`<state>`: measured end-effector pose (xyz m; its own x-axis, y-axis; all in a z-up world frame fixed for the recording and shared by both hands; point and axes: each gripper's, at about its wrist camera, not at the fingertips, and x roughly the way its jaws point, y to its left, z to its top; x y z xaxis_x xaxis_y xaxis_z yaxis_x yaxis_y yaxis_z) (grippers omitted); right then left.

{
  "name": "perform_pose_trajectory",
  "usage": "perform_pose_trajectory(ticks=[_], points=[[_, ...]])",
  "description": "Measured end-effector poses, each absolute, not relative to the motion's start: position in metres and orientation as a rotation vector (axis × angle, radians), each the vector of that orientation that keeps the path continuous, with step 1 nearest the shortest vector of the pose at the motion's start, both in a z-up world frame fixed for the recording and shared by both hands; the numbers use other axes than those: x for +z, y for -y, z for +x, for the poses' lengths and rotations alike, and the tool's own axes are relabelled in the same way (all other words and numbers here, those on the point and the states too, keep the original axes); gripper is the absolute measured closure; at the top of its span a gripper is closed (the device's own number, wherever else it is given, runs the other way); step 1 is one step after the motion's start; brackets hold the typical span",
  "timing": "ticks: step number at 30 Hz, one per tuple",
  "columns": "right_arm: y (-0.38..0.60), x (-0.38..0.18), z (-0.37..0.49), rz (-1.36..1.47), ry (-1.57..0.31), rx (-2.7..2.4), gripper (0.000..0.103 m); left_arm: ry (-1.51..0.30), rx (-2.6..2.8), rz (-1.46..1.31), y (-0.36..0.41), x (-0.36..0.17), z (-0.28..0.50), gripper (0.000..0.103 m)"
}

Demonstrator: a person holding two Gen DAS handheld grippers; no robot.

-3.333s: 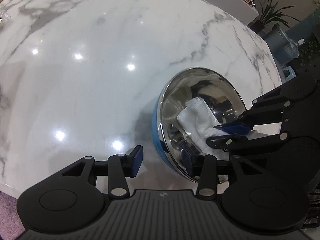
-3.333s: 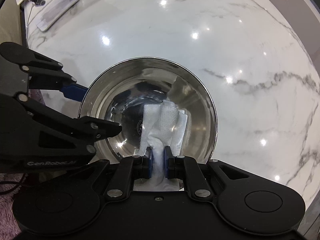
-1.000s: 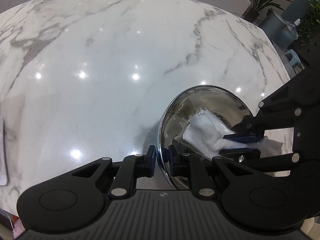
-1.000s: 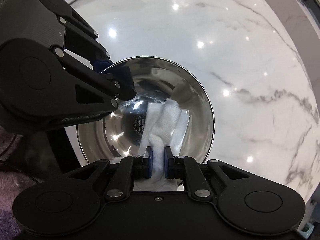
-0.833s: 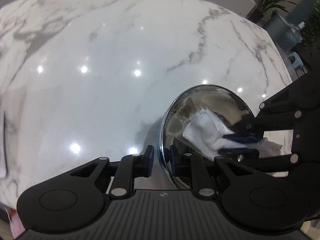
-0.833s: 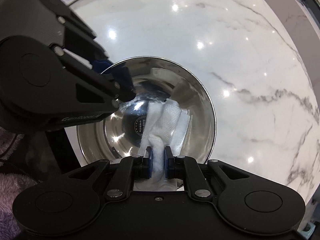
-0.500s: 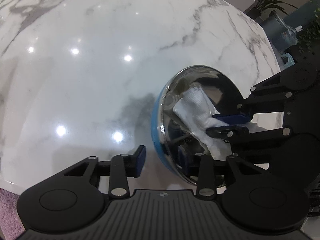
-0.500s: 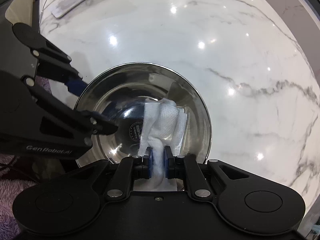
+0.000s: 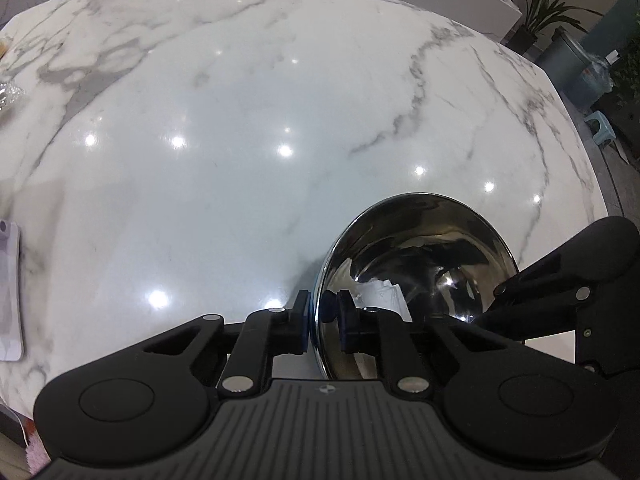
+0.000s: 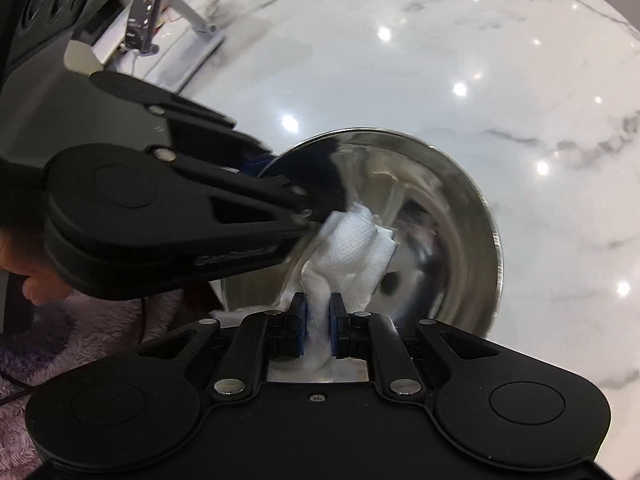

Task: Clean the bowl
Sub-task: 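Keep holding the bowl rim while the right gripper wipes the towel around the bowl interior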

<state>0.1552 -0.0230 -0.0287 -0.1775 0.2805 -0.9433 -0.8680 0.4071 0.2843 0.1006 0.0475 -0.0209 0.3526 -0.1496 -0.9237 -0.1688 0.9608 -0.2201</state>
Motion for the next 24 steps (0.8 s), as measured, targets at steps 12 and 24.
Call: perform_pose_trajectory(ticks=[12, 24], points=[[0.01, -0.02, 0.146, -1.006, -1.181, 1.018, 0.094, -1.21, 0.0, -0.288, -0.046, -0.02, 0.101, 0.091], [0.019, -0.023, 0.17, -0.919, -1.218, 1.013, 0.094, -1.295, -0.043, -0.399, -0.045, -0.028, 0.086, 0.067]])
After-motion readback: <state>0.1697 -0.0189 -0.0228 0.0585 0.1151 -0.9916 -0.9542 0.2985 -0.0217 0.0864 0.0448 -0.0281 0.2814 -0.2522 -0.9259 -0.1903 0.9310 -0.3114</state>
